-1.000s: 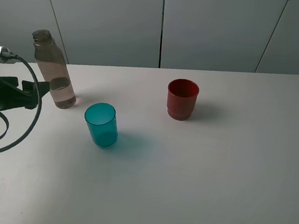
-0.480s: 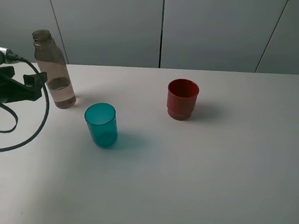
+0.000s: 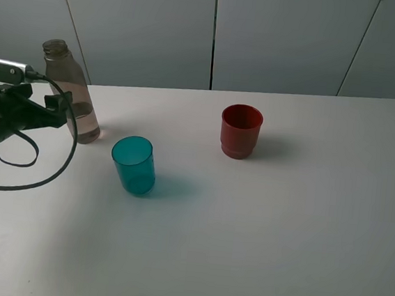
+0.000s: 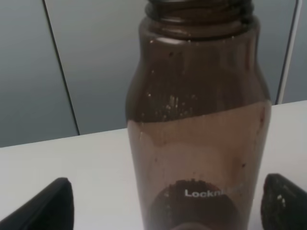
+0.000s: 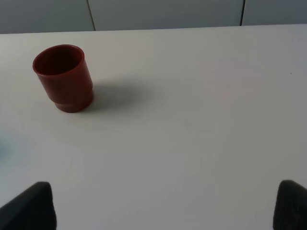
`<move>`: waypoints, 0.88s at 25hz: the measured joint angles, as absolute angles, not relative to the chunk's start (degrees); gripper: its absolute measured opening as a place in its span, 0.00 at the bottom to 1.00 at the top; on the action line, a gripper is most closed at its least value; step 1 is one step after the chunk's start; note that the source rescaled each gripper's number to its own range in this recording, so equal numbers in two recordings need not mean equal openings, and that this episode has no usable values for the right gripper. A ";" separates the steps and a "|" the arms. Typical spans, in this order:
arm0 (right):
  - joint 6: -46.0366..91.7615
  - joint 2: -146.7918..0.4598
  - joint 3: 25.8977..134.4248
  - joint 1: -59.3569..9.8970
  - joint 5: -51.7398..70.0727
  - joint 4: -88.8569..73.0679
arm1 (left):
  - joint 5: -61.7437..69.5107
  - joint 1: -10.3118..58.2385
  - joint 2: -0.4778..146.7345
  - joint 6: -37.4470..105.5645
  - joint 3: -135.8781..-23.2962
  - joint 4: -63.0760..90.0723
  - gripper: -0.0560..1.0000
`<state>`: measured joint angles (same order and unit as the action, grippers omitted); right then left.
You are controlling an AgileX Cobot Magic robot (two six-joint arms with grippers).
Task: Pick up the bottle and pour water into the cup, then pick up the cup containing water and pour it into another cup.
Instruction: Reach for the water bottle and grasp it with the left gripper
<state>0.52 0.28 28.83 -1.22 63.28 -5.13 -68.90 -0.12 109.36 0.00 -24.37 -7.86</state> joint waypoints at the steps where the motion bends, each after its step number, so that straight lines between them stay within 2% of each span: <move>1: 0.52 0.28 28.83 -1.22 63.28 -5.13 | -68.90 -0.12 109.91 0.00 -24.84 -7.86 0.99; 22: 0.63 0.28 28.83 -1.22 63.28 -5.13 | -69.42 0.03 116.69 0.00 -31.32 -11.19 0.99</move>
<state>0.63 0.28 28.83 -1.22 63.28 -5.13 -69.42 0.03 116.69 0.00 -31.32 -11.19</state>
